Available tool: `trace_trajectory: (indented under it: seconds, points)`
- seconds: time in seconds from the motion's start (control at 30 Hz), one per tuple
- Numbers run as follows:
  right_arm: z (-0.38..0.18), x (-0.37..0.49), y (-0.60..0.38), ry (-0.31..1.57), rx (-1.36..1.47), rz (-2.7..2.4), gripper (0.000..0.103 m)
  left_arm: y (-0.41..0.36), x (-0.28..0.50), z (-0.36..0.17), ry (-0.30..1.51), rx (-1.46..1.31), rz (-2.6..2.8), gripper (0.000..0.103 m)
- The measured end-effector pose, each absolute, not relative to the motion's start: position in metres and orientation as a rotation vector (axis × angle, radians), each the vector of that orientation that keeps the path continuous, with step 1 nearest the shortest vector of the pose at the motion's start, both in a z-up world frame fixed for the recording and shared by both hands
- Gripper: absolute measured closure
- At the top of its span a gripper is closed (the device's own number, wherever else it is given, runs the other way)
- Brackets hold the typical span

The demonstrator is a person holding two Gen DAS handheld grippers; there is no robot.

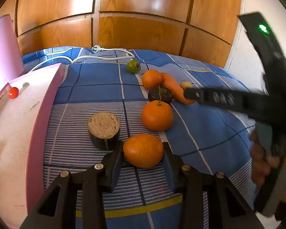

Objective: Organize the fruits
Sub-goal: 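Grasp a mandarin orange with the left tool while the right tool grasps the carrot, then carry the orange and carrot over the tray and open both tools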

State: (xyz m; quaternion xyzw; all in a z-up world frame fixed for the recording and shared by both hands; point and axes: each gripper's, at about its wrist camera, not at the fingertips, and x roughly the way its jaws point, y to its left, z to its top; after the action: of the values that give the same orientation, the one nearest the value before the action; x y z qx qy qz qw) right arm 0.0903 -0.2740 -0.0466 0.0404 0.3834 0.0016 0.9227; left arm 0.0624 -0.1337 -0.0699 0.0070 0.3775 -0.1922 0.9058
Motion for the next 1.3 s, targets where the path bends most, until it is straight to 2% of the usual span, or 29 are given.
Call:
trace_trajectory:
  seconds: [0.5,0.57,0.87,1.3]
  points:
    - [-0.067,0.166,-0.271,0.873,0.121,0.036,0.068,-0.133,0.057,-0.071,0.759,0.018,-0.397,0.063]
    - [-0.067,0.166,-0.269,0.876,0.102,0.045,0.074,-0.133,0.056,-0.071,0.759,0.017,-0.398,0.063]
    - [-0.066,0.122,-0.274,0.893,0.025,0.066,0.073,-0.132,0.055,-0.071,0.762,0.019,-0.399,0.063]
    - [-0.067,0.045,-0.276,0.894,0.120,0.061,0.073,-0.129,0.047,-0.068,0.791,0.026,-0.379,0.064]
